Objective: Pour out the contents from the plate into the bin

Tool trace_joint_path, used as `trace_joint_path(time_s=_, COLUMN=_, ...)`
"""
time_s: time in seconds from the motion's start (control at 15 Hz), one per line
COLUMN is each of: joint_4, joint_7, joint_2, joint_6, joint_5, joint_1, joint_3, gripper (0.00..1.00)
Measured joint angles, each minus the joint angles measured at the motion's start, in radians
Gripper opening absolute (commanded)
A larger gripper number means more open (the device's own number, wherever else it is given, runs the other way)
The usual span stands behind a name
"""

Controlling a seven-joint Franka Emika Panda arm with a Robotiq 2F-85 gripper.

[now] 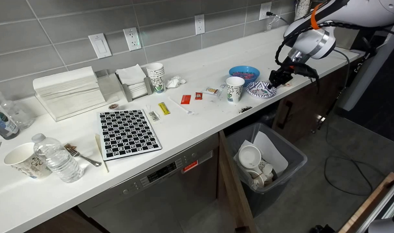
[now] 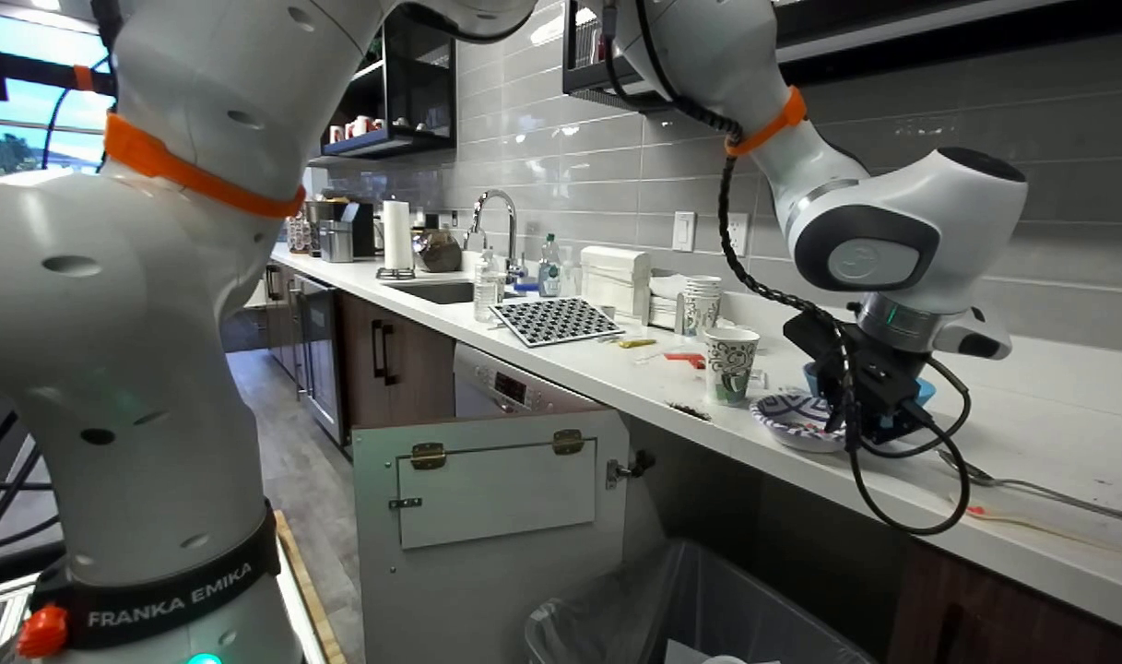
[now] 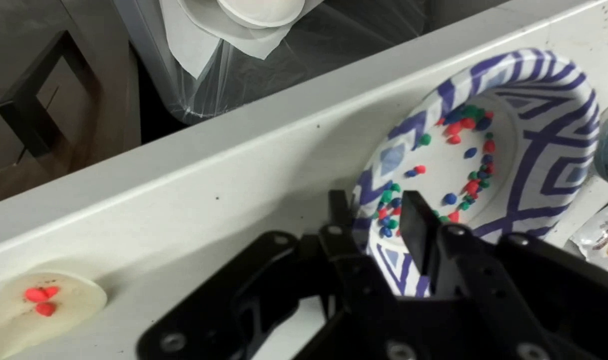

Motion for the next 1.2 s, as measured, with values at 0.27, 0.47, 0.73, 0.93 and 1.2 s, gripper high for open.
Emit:
trace_joint_path(time_s=0.27, joint_4=0.018, joint_7=0.003, joint_2=0.016, joint_6=0.0, joint_5=-0.001, joint_1=0.0, joint_3=0.005, gripper=0.02)
trace_joint_path(time_s=0.47, joint_4=0.02, joint_7=0.004, joint_2=0.017, joint_6=0.0, joint_5=-0.004, joint_1=0.0, joint_3=0.005, gripper=0.02)
trace_joint_path(time_s=0.73, joint_4=0.015, joint_7=0.004, joint_2=0.012, joint_6=0.0, joint_5=-0.011, joint_1=-0.005, joint_3=0.002, gripper=0.02)
trace_joint_path(time_s=0.93, joint_4=-0.01, joint_7=0.015, joint_2=-0.015, joint_6=0.001, joint_5=-0.07, joint_1=-0.006, joint_3=-0.02, gripper=0.02)
trace_joint_path(time_s=1.2, joint_4=-0.084, joint_7=0.075, joint_2=-0.099, joint_6=0.002, joint_5=-0.237, joint_1=0.001, joint_3=-0.058, gripper=0.02)
